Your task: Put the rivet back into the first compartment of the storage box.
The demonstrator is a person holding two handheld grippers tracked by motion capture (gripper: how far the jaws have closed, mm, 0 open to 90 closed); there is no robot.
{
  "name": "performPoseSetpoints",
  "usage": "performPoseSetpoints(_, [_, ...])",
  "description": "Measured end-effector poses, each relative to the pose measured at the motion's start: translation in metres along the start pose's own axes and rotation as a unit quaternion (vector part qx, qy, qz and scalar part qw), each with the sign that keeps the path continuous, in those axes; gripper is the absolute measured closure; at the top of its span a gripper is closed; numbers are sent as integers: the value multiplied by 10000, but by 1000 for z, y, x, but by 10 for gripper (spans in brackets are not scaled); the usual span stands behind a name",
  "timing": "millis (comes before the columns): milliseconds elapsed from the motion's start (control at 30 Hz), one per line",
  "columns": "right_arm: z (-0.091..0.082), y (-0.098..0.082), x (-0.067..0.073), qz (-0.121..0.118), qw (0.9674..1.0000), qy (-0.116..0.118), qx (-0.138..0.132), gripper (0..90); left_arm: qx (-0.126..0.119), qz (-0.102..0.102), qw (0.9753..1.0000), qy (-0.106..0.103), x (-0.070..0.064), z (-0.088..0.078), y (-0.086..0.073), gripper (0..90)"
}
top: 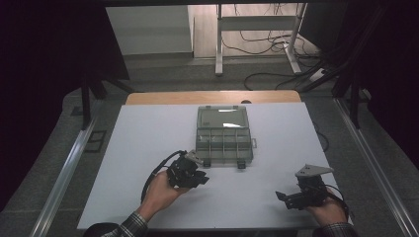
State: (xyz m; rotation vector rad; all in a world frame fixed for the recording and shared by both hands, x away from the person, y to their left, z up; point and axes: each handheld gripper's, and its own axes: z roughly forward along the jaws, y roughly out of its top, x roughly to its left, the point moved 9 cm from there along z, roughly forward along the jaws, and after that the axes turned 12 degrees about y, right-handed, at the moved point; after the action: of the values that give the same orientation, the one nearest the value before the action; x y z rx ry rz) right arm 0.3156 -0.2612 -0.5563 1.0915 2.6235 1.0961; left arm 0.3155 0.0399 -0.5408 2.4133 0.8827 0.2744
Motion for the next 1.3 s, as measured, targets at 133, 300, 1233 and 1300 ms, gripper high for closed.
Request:
performPoseSetpoints(133, [1, 0, 1, -38, 10000, 19, -7, 0, -32, -40, 10000, 26, 7, -3, 6, 753])
performPoseSetpoints(300, [1, 0, 2, -64, 10000, 48, 5, 0, -105, -145, 9998, 52, 18, -7, 14, 753])
performPoseSetpoints(1233, [2, -1, 2, -115, 9999, 39, 86, 0, -223, -634, 9970, 396, 80, -3, 57, 753])
performPoseSetpoints(1300, [2, -1, 2, -110, 9999, 39, 82, 0, -206, -653, 9968, 418, 83, -1, 59, 753])
